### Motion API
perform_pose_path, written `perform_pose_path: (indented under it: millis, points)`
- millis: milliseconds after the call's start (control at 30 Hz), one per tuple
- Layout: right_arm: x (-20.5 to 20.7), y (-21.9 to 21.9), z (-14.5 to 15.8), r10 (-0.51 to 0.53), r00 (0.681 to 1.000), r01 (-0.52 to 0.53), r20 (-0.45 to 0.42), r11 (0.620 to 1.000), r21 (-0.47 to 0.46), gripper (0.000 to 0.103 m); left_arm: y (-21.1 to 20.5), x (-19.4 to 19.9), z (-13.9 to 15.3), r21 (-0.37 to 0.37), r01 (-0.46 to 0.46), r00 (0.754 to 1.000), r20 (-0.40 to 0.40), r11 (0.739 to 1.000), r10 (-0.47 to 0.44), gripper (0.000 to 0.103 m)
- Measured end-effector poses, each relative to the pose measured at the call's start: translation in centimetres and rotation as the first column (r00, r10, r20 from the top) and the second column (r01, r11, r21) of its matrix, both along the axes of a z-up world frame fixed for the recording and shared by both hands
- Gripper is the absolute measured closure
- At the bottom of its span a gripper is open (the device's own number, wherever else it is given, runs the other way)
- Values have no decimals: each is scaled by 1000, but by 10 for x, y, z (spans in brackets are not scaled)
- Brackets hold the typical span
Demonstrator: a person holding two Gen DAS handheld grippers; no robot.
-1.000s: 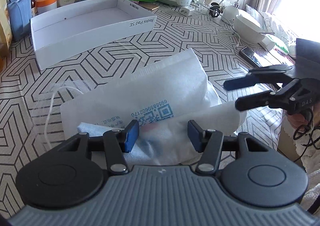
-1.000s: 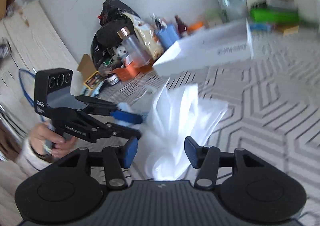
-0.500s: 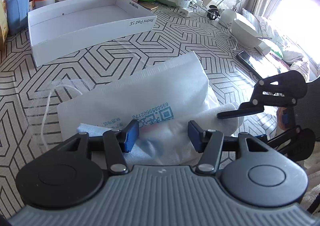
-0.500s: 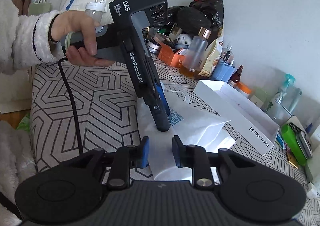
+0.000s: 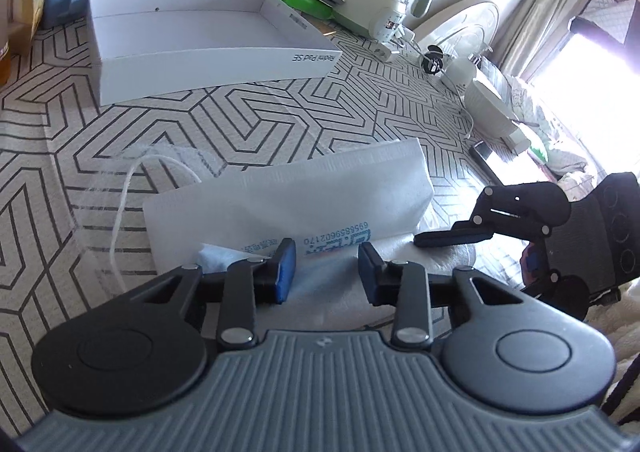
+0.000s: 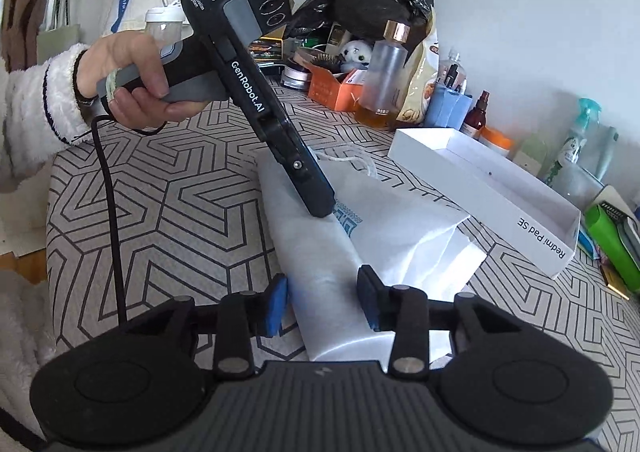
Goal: Fold shopping bag
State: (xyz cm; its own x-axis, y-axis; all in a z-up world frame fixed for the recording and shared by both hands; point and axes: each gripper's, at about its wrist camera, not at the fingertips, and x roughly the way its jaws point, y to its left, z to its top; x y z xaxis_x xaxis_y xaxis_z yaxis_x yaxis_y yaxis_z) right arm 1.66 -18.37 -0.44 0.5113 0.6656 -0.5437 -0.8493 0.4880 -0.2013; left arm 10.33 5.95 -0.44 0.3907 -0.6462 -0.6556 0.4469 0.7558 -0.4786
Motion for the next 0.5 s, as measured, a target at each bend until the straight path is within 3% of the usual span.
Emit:
perform_pose_path:
  millis: [267,500]
  points:
    - [0,-3,-1,-13,1000,13,-6,1000,20,63,0,-4,3,31,-9,1000,28,999,8,72]
    - [-7,1,-5,9,998,-7,68,1000,-29,63,-16,-15,17,169,9,993,116,986,-29,68]
